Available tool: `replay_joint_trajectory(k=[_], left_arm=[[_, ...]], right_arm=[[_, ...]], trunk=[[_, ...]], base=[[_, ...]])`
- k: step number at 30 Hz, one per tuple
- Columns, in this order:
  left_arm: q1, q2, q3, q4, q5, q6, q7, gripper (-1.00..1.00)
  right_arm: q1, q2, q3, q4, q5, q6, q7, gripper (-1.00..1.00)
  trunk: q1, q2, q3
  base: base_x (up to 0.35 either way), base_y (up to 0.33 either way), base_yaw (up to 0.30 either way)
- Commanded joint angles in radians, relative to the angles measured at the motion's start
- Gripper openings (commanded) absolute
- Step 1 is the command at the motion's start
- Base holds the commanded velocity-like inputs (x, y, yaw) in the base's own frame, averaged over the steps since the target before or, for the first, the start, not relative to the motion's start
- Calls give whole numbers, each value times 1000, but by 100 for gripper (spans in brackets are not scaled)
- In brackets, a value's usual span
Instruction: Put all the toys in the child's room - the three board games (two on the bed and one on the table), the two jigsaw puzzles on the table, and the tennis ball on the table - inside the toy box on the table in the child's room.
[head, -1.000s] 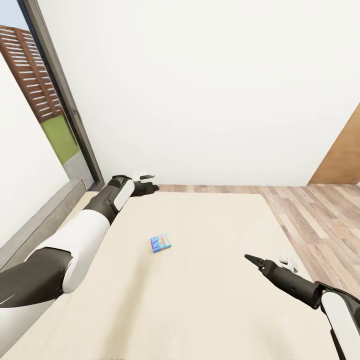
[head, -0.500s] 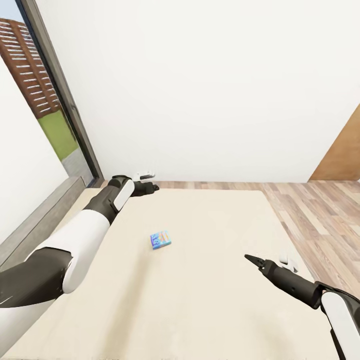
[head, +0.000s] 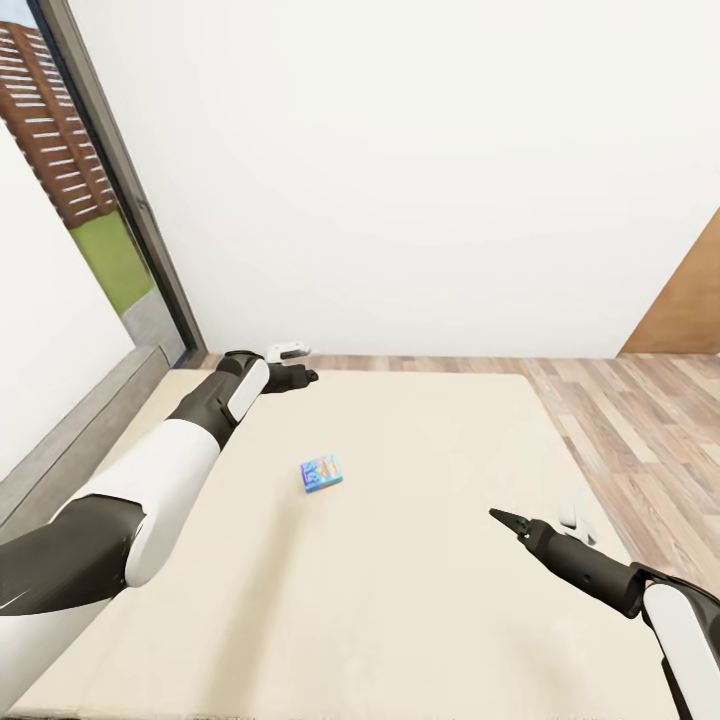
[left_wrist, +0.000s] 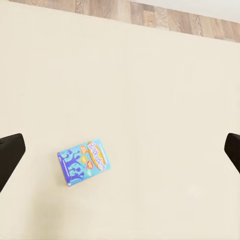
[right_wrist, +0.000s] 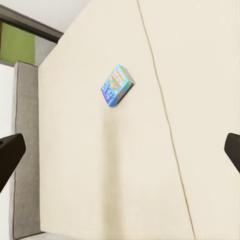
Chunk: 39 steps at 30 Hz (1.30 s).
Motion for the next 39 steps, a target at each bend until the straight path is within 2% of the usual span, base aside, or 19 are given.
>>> replay_joint_trajectory(k=[1, 14, 28, 32, 36, 37, 38, 39], left_arm=[[-1, 0, -5, -1, 10, 3, 10, 100], [-1, -1, -6, -1, 12, 7, 9, 100], [-1, -1, -5, -1, 12, 5, 8, 100], [-1, -2, -5, -1, 12, 5, 8, 100], [-1, -2, -5, -1, 12, 5, 8, 100], [-1, -2, -6, -1, 12, 5, 8, 100], [-1, -2, -6, -1, 13, 5, 8, 100], [-1, -2, -6, -1, 13, 5, 8, 100]], right_arm=[[-1, 0, -2, 0, 10, 5, 11, 100], [3, -1, -5, 0, 9, 6, 13, 100], [5, 0, -37, -8, 7, 8, 22, 100], [6, 0, -53, -11, 7, 9, 85, 100], [5, -1, -88, -13, 7, 12, 252, 100], [4, -6, -110, -14, 7, 14, 341, 100], [3, -11, -122, -14, 8, 14, 387, 100], [2, -26, -144, -15, 8, 14, 477, 100]], trunk=[[0, -2, -4], [0, -2, -25], [0, -2, -48], [0, -2, -54], [0, -2, -61], [0, -2, -62], [0, -2, -64], [0, -2, -66]], base=[[0, 0, 0], [0, 0, 0], [0, 0, 0], [0, 0, 0], [0, 0, 0], [0, 0, 0], [0, 0, 0], [0, 0, 0]])
